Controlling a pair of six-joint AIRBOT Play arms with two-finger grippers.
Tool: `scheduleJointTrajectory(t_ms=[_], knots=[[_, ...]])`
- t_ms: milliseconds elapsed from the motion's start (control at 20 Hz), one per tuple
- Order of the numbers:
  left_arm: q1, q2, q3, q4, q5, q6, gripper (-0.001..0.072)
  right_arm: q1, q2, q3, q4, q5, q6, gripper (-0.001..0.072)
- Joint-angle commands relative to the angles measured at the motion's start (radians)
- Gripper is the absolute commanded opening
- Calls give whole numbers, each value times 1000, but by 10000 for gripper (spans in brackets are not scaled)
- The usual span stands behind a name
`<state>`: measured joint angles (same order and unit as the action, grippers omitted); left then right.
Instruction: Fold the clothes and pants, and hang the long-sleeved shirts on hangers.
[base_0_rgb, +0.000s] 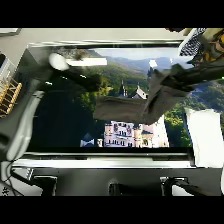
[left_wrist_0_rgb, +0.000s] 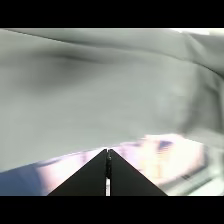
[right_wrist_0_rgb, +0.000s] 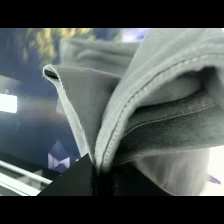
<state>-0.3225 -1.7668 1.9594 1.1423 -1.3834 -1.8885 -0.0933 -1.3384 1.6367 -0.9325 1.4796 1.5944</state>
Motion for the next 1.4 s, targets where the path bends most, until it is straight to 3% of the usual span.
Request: scheduleJointTrajectory(t_ms=[0, 350, 600, 800, 950, 1000, 1150, 1350], knots=[[193, 184, 1, 227, -175, 22, 15, 164, -50, 1, -32, -99, 45, 32], [445, 330, 1, 253, -205, 27, 16, 415, -267, 1, -88, -272, 131, 32], [477, 332, 1, 254, -232, 48, 15, 478, -409, 1, -76, -413, 183, 32], [476, 332, 1, 254, -232, 48, 16, 479, -449, 1, 5, -423, 182, 39], [477, 332, 1, 254, -230, 49, 16, 479, -447, 1, 134, -419, 171, 387], [477, 332, 1, 254, -226, 49, 15, 479, -441, 1, 217, -415, 130, 420], [477, 332, 1, 254, -224, 49, 16, 479, -393, 2, 444, -413, -8, 425], [477, 332, 1, 254, -225, 48, 16, 477, -278, 2, 417, -448, -13, 434]])
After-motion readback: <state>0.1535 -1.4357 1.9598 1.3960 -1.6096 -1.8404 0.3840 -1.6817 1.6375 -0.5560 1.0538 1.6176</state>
